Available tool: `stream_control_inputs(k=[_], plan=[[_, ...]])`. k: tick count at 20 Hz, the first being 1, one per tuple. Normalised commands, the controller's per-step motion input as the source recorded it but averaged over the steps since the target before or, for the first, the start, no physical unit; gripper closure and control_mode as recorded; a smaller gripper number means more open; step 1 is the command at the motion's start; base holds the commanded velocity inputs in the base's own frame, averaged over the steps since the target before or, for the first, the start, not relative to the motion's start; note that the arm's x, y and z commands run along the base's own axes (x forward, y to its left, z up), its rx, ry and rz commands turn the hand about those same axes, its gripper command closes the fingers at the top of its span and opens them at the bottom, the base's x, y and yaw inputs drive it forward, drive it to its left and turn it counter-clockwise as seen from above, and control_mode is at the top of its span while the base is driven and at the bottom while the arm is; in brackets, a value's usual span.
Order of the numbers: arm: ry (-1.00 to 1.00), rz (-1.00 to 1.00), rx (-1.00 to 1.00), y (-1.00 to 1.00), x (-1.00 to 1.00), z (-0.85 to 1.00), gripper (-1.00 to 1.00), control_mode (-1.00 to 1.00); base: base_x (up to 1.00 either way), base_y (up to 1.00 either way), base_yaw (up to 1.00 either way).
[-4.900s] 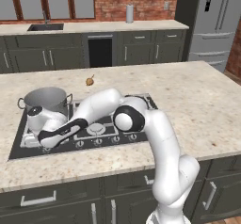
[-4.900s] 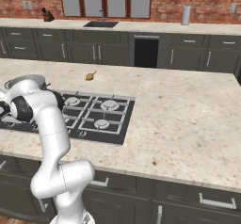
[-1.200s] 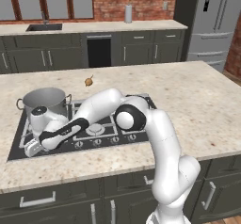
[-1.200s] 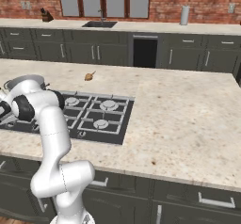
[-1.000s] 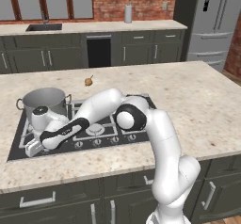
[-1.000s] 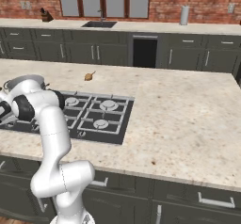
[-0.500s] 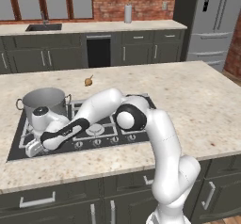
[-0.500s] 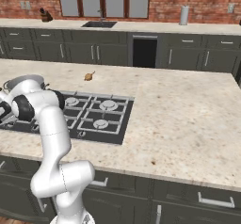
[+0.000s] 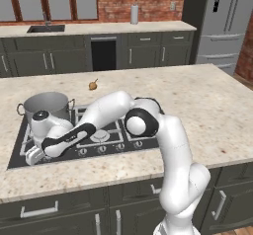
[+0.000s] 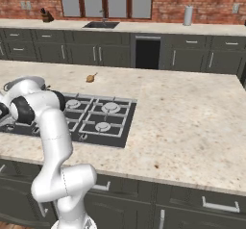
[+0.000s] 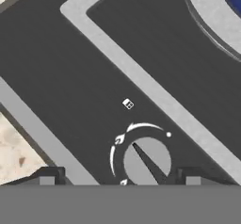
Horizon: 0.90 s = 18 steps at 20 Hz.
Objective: Turn on the burner for the pot on the stove. Wait thirty seconds for the pot to heat up. Then add the onion to the pot.
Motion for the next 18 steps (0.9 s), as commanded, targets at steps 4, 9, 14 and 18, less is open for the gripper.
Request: stream_control_inputs(k=[4, 9, 14, 18], plan=[[-0.07, 0.05, 0.01, -0.26, -0.59, 0.89, -1.0, -1.0, 0.0, 0.0, 0.0], [-0.03, 0.0, 0.05, -0.23, -0.42, 0.83, -1.0, -1.0, 0.0, 0.0, 0.0], [0.0, 0.0, 0.13, -0.25, -0.31, 0.87, -1.0, -1.0, 0.0, 0.0, 0.0], [0.0, 0.0, 0.16, -0.29, -0.38, 0.77, -1.0, -1.0, 0.0, 0.0, 0.0]])
